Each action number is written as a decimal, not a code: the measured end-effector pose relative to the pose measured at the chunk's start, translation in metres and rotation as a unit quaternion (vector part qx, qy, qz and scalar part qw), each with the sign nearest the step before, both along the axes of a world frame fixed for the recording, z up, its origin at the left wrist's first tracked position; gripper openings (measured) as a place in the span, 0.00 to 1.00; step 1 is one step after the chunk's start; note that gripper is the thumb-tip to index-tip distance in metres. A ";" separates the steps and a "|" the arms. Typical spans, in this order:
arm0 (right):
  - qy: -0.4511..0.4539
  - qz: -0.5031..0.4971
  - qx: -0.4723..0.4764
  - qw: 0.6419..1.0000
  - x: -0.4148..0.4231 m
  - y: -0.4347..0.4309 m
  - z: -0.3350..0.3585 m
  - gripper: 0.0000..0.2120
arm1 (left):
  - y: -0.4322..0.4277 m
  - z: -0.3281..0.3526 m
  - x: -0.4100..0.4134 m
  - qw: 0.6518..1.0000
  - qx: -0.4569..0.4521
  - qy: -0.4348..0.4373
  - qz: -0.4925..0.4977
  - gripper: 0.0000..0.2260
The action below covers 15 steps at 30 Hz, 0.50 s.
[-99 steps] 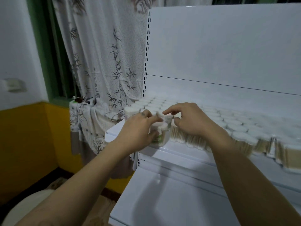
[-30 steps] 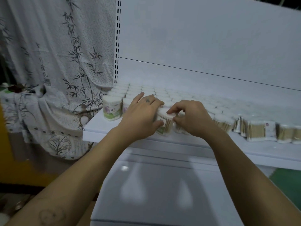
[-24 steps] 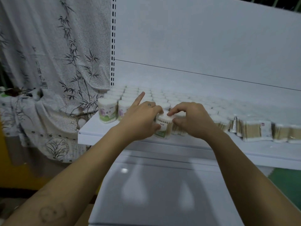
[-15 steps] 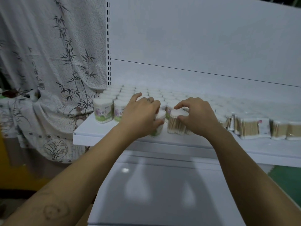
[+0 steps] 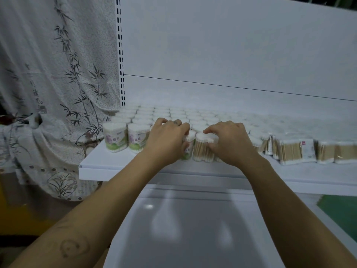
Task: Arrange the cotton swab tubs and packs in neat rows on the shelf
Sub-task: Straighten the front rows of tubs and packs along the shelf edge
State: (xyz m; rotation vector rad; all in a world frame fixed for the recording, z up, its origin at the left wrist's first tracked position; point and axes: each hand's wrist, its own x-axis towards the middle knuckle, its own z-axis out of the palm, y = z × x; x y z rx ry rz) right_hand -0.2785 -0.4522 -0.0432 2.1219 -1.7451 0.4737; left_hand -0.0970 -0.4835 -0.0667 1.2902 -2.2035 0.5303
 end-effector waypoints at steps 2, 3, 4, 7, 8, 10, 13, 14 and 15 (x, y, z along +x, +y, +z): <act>-0.008 0.007 0.005 1.000 0.001 -0.001 0.000 0.15 | -0.002 0.000 -0.003 1.000 -0.004 -0.002 0.010 0.10; -0.010 0.009 0.006 1.000 0.001 -0.002 0.000 0.15 | -0.003 0.000 -0.004 1.000 -0.005 -0.002 0.014 0.10; -0.011 0.008 0.007 1.000 0.002 -0.003 0.000 0.14 | -0.003 0.000 -0.005 1.000 -0.007 -0.003 0.018 0.10; -0.011 0.003 0.006 1.000 0.005 -0.005 0.000 0.14 | -0.005 -0.002 -0.008 1.000 -0.009 -0.008 0.023 0.10; -0.011 0.000 0.007 1.000 0.005 -0.005 -0.001 0.15 | -0.006 -0.002 -0.008 1.000 -0.008 -0.010 0.026 0.10; -0.004 -0.008 0.007 1.000 0.007 -0.007 -0.001 0.17 | -0.009 -0.001 -0.008 0.999 -0.006 -0.018 0.032 0.10; 0.020 -0.013 0.009 1.000 0.008 -0.009 -0.001 0.18 | -0.010 0.002 -0.010 0.999 0.001 -0.033 0.042 0.10; 0.022 -0.011 0.013 1.000 0.007 -0.009 0.000 0.18 | -0.010 0.003 -0.011 0.999 0.005 -0.033 0.040 0.10; 0.019 -0.008 0.019 1.000 0.006 -0.009 0.001 0.18 | -0.011 0.003 -0.011 0.999 0.011 -0.030 0.038 0.10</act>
